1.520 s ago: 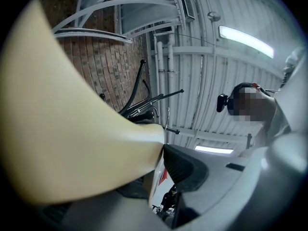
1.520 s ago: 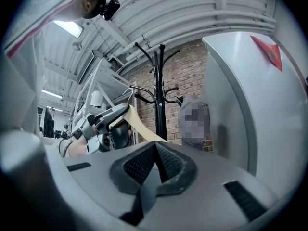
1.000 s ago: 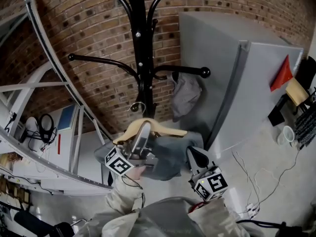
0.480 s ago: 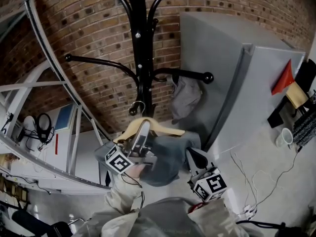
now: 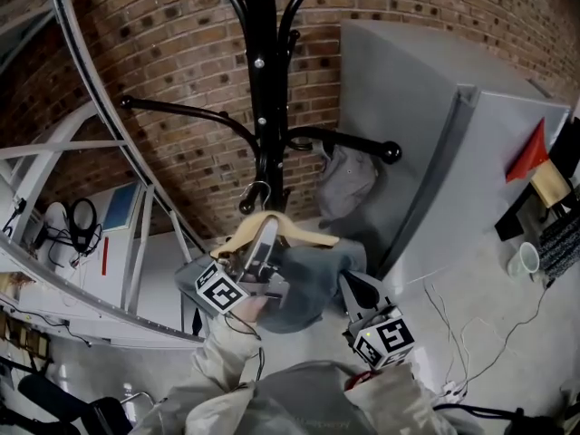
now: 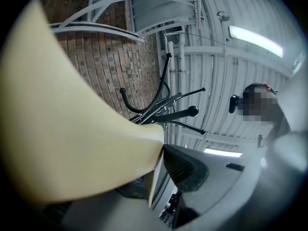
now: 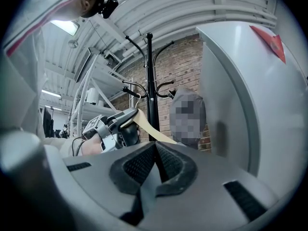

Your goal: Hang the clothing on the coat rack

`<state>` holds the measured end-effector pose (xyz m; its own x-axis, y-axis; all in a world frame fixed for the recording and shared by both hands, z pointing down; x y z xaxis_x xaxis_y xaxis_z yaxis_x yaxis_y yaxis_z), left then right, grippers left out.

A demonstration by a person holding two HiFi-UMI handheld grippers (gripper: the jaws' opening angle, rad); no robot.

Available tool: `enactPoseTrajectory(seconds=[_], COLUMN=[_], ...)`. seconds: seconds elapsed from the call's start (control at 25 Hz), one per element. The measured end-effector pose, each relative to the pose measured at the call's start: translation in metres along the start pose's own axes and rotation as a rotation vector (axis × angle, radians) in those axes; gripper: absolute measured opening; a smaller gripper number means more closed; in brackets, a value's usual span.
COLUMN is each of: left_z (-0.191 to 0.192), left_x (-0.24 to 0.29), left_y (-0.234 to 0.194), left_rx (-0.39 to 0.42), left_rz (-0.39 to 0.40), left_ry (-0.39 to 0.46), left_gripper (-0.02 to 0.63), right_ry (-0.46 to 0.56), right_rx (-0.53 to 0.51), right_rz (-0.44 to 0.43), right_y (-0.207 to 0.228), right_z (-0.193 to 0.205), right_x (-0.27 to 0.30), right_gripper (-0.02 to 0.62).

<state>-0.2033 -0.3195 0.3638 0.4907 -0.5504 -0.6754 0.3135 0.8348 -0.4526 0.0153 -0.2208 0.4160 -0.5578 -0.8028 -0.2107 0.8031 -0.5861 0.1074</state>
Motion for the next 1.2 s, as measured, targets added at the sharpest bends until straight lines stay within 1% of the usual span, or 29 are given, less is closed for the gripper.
enactPoseTrajectory(seconds=[0.12, 0.28, 0.48, 0.6, 0.72, 0.92, 1.04, 1.2], left_z=[0.001, 0.003, 0.005, 0.007, 0.009, 0.013, 0.021, 0.033], left_x=[-0.002, 0.002, 0.001, 0.001, 0.001, -0.003, -0.019, -0.036], left_y=[-0.003, -0.006, -0.010, -0.014, -0.013, -0.014, -0.019, -0.017], left_rx=[0.004, 0.012, 0.015, 0.015, 0.016, 0.030, -0.002, 0.011], left_rz=[-0.012, -0.020, -0.027, -0.044, -0.073, -0.127, -0.184, -0.255], left_ry=[0.005, 0.014, 0.034, 0.037, 0.045, 0.048, 0.062, 0.045], left_gripper=[0.100, 0.100, 0.100, 0.110, 0.125, 0.130, 0.129, 0.129], right_ry=[0.019, -0.011, -0.001, -0.006, -0.014, -0.028, -0.036, -0.056], right_rx=[0.019, 0.009, 0.027, 0.027, 0.028, 0.045, 0.059, 0.087], right_rz=[-0.014, -0.023, -0.029, -0.026, -0.033, -0.055, -0.067, -0.079], right_y=[0.000, 0.004, 0.008, 0.012, 0.014, 0.018, 0.021, 0.026], right_z=[0.002, 0.002, 0.003, 0.005, 0.003, 0.005, 0.008, 0.014], right_x=[0.001, 0.001, -0.005, -0.010, -0.015, -0.022, -0.030, -0.039], right_gripper=[0.021, 0.021, 0.021, 0.021, 0.021, 0.021, 0.021, 0.021])
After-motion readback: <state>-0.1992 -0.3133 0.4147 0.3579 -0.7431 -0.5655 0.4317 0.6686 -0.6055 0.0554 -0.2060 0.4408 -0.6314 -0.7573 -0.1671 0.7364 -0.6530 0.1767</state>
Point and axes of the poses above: the fingertips, and each gripper's own axes: x forward along the fingers, y to its right, z out of its underside, the point moved 8 cm from there along -x, backward along the fingers, and after that the axes turned 9 degrees about y, right-handed, at the moved point
